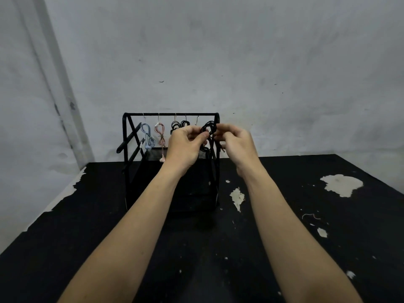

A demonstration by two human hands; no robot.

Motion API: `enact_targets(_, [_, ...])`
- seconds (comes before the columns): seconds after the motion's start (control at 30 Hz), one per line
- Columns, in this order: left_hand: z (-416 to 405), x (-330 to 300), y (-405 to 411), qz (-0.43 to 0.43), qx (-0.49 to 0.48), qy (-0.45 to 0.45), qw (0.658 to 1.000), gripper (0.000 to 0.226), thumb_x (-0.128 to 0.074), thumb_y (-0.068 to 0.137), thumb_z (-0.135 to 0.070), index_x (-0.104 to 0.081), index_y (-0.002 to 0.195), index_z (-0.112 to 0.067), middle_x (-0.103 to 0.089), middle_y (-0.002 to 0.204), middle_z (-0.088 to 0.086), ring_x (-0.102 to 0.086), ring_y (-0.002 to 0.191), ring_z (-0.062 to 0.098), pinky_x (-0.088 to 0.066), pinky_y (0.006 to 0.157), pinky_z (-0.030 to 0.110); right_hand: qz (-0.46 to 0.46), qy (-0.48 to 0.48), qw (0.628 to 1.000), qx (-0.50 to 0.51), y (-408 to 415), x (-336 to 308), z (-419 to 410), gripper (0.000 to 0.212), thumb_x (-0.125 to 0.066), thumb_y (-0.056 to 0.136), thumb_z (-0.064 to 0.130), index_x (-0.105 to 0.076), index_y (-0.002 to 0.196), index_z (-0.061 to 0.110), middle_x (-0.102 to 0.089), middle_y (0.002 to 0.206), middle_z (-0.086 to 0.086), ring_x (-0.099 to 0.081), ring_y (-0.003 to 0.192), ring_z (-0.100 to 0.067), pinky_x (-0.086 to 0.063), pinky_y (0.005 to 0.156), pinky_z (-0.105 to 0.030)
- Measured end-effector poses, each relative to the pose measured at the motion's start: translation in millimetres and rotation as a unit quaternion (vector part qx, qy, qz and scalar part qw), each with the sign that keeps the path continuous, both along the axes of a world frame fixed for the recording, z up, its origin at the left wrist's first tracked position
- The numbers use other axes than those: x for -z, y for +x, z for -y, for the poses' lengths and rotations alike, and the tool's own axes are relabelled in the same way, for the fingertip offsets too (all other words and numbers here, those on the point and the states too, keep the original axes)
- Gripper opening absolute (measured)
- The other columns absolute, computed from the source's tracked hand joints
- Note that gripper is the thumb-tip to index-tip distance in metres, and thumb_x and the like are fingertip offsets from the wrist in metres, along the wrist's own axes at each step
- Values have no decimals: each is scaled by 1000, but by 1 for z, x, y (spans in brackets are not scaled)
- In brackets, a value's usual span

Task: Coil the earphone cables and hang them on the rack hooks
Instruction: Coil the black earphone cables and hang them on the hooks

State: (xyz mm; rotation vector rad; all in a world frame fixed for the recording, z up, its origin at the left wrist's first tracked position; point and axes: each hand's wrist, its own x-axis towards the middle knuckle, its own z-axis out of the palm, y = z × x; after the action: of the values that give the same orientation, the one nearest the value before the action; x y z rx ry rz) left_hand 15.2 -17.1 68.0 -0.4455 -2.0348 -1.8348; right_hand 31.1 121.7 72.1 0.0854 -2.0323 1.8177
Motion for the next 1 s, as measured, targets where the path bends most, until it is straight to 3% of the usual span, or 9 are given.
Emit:
enact_targets(0.13, [-28,6,4,6,16,-11,1000,5,-68,90,-6,-71,89,-10,-67,69,-3,-60,60,2,-49,64,17,-30,75,994,73,5,7,-22,44,-37,92,-4,-71,113,13,-71,95,0,-69,94,-13,-55,88,-27])
enact_targets(0.33, [-84,23,10,32,51,-16,998,4,-68,91,-10,-72,90,-11,-66,69,1,-59,62,7,-50,66,19,7,148,976,159,23,19,-72,39,-43,93,-4,-71,114,14,-69,95,1,-64,92,-11,-46,81,-18])
enact_targets(0.57, [-157,75,14,140,89,0,986,4,-70,90,-15,-73,87,-15,-71,74,3,-64,69,13,-56,82,39,159,210,931,253,49,60,-150,33,-52,92,1,-70,116,15,-64,122,-12,-64,106,-27,-48,84,-27])
enact_targets(0.63, [-173,90,21,152,103,-9,983,4,-70,90,-14,-74,90,-13,-71,74,1,-65,68,10,-56,81,36,240,254,901,259,54,74,-167,34,-57,92,3,-67,122,18,-60,129,-12,-59,115,-31,-50,94,-38])
enact_targets(0.7, [-184,101,28,163,116,-20,979,5,-69,90,-14,-74,88,-15,-71,74,1,-65,69,9,-56,80,32,328,311,856,250,58,85,-180,38,-58,93,7,-61,129,17,-54,137,-12,-48,127,-34,-42,105,-48])
enact_targets(0.8, [-198,113,36,178,134,-29,975,9,-69,91,-14,-73,84,-18,-71,73,1,-65,68,9,-55,80,30,420,356,803,230,65,100,-198,43,-57,94,8,-49,136,11,-44,144,-15,-36,134,-37,-32,109,-50])
enact_targets(0.9, [-202,118,39,193,140,-33,971,8,-68,92,-14,-73,86,-15,-69,72,2,-64,68,9,-54,78,26,476,349,779,209,69,113,-211,45,-62,92,11,-49,135,8,-45,142,-16,-40,132,-37,-36,109,-48])
enact_targets(1.0, [-201,121,37,200,141,-27,969,8,-67,92,-15,-73,88,-12,-68,71,1,-63,68,10,-53,75,28,476,329,785,221,70,123,-215,36,-64,89,7,-56,124,4,-53,133,-17,-50,123,-36,-46,103,-48])
